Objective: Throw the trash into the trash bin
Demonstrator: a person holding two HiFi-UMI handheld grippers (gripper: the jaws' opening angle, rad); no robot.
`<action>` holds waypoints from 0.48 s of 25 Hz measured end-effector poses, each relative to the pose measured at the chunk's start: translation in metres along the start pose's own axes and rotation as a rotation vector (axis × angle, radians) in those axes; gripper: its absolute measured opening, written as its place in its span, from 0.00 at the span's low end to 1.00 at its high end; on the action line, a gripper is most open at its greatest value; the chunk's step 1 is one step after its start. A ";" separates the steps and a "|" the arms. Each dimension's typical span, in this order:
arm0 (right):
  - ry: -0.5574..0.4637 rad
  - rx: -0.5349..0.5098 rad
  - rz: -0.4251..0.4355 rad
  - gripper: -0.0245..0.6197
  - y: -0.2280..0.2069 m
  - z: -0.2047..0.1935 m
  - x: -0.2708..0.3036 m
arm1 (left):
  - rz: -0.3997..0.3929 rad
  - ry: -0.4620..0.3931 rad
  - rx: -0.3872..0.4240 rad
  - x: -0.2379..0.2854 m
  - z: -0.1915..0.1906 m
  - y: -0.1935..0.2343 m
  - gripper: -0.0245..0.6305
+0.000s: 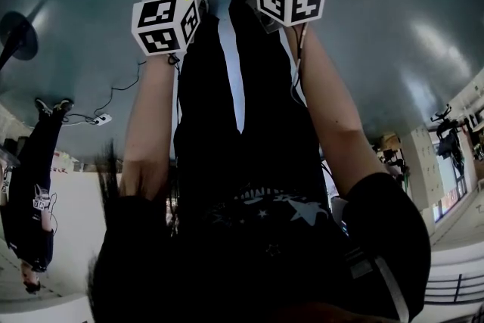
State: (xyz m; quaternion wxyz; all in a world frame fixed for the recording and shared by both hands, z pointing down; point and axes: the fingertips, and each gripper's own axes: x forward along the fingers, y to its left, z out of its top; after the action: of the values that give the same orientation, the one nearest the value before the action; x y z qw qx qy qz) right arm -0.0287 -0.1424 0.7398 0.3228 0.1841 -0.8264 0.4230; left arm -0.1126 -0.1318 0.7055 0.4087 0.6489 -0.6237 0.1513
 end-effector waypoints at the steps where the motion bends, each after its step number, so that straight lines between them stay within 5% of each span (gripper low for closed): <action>1: 0.006 0.002 0.000 0.52 0.000 -0.001 0.001 | 0.002 0.005 -0.002 0.000 -0.002 0.001 0.05; 12: 0.039 -0.041 -0.024 0.54 -0.002 0.000 0.012 | 0.000 0.015 0.002 0.003 -0.004 0.003 0.05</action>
State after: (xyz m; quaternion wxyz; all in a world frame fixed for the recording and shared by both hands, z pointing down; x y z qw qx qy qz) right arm -0.0367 -0.1441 0.7493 0.3474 0.1792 -0.8263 0.4055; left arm -0.1134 -0.1305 0.7106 0.4127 0.6481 -0.6205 0.1568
